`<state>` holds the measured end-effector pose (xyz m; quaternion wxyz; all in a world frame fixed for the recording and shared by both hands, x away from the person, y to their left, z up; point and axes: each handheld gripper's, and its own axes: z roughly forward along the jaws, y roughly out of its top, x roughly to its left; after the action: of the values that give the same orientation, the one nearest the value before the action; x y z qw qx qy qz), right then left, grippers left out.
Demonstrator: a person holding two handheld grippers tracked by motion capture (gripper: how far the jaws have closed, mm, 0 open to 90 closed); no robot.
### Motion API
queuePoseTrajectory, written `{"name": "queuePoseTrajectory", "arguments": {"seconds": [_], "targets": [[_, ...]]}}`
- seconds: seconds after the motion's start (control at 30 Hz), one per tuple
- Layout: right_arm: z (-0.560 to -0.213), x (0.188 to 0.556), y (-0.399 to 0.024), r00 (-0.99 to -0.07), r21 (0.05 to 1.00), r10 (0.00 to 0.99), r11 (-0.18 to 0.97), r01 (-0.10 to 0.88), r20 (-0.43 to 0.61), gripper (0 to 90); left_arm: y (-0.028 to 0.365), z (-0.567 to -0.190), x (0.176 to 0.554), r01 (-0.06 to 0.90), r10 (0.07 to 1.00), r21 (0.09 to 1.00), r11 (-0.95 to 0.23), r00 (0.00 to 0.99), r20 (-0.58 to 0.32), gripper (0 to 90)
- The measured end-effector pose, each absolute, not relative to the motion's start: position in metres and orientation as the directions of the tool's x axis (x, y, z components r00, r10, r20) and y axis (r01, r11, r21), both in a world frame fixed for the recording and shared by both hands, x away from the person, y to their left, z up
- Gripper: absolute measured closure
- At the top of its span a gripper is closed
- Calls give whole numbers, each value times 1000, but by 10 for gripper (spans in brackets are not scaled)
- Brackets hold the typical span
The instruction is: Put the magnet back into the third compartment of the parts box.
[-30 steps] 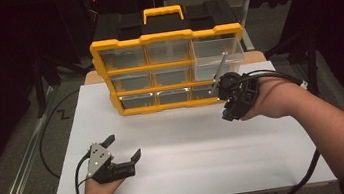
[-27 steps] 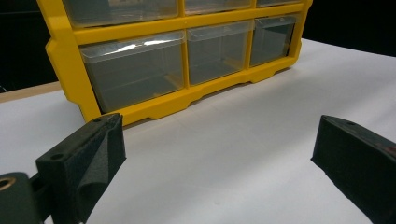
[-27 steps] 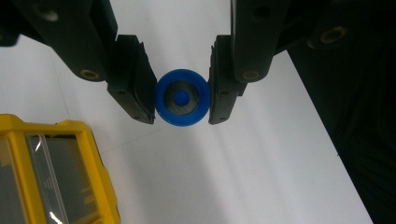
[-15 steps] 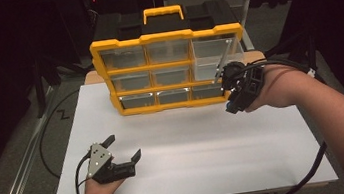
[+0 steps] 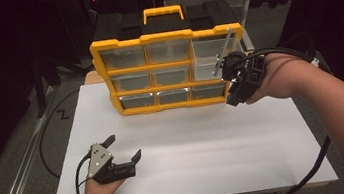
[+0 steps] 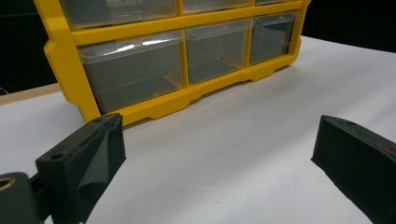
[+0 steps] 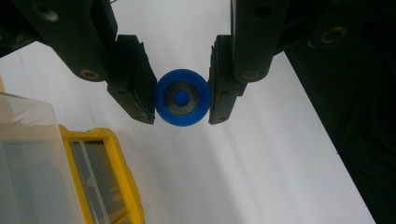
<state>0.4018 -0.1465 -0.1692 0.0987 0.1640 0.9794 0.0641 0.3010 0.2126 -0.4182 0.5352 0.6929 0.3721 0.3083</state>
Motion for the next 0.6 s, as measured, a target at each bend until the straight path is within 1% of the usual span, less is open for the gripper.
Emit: {"name": "queuePoseTrajectory", "arguments": {"seconds": [0.6], "targets": [[-146,416,-132,-919,150,338,938,312,-205,652,214,-418,301,188,847,973,-135,532,15,3]]}}
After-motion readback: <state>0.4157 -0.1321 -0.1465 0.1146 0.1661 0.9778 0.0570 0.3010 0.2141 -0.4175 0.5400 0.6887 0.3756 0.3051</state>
